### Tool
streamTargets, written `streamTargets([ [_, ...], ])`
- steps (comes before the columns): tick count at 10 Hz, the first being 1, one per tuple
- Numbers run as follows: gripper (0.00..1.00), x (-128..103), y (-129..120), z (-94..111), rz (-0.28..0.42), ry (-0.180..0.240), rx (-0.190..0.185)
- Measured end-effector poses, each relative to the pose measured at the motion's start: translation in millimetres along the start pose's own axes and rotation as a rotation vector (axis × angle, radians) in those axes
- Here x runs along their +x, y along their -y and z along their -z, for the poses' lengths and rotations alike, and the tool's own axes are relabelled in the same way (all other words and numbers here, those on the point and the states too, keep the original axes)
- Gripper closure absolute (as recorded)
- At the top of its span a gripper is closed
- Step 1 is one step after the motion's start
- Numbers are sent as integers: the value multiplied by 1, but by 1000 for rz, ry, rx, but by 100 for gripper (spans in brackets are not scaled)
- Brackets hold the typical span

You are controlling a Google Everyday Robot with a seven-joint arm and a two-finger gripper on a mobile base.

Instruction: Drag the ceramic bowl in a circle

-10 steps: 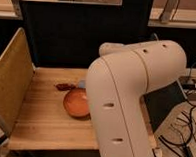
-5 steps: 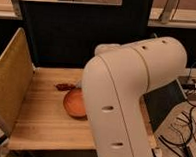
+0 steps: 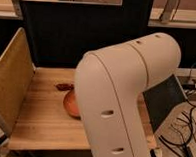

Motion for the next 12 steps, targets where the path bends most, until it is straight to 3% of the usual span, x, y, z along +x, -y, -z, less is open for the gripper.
streamTargets([
  [7,23,16,9,-63,-86,-108,-102],
  [12,71,18,19,-74,-122,-123,-141],
])
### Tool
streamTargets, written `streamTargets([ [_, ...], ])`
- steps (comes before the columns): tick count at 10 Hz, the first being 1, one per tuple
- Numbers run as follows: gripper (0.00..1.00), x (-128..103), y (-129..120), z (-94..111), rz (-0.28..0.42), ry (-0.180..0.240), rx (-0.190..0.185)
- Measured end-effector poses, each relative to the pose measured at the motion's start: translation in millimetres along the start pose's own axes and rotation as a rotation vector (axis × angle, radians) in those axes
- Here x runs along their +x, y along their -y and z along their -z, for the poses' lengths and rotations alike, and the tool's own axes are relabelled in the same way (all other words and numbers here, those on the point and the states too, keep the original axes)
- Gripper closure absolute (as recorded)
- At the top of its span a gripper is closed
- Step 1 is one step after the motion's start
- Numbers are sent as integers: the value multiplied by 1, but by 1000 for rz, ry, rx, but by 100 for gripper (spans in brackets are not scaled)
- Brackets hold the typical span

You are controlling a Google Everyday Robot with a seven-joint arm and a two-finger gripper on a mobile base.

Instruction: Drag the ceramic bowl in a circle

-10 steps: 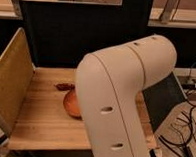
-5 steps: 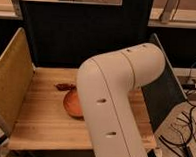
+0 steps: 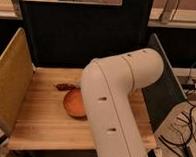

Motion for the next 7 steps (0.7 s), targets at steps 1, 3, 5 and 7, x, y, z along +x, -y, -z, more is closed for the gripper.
streamTargets([
  [1,83,0,2,1,0,1,-1],
  [3,97,0,9,6,-8,8,8],
  [5,100,3,36,18,-75,12,61],
  [7,100,5,60,26,-143,11,98],
])
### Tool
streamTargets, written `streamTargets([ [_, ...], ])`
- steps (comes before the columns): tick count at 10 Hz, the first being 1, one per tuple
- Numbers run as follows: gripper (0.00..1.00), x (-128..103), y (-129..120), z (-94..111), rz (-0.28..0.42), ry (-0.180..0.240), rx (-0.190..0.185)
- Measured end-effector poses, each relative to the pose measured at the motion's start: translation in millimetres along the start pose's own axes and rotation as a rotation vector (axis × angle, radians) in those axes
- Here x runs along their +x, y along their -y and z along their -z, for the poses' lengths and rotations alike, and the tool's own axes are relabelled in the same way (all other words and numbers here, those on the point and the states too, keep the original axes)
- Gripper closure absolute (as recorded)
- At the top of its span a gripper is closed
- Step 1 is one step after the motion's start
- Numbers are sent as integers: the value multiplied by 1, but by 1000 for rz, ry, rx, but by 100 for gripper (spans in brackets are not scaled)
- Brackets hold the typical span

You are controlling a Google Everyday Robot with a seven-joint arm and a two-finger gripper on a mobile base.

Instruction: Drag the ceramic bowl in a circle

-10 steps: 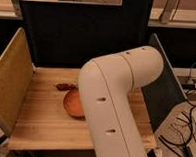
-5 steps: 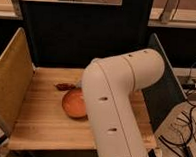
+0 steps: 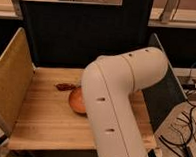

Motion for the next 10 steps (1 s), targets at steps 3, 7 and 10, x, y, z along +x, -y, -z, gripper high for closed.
streamTargets([
  [3,100,-8,17,5,-66,2,26],
  [7,100,-28,-33,11,30,32,-9],
  [10,100,-13,-66,4,111,13,-34],
])
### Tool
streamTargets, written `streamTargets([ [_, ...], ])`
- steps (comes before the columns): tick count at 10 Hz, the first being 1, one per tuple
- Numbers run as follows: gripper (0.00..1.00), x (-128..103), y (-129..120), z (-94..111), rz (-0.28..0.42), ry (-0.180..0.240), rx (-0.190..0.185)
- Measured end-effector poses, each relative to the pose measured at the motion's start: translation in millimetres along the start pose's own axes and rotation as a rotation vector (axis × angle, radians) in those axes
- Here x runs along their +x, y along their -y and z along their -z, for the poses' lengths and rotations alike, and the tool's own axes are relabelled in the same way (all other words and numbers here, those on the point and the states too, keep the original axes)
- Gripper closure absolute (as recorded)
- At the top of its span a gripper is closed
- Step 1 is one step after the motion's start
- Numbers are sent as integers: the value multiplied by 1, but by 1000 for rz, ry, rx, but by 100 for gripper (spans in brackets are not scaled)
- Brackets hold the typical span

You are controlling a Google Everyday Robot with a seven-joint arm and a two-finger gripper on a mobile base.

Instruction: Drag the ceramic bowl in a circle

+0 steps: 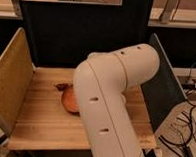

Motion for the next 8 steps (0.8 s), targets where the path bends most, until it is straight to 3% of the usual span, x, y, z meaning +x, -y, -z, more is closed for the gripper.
streamTargets([
  [3,100,27,6,-1,-1,-22,7],
  [6,100,51,43,6,-102,-33,29],
  [8,100,50,67,12,-168,-23,34],
])
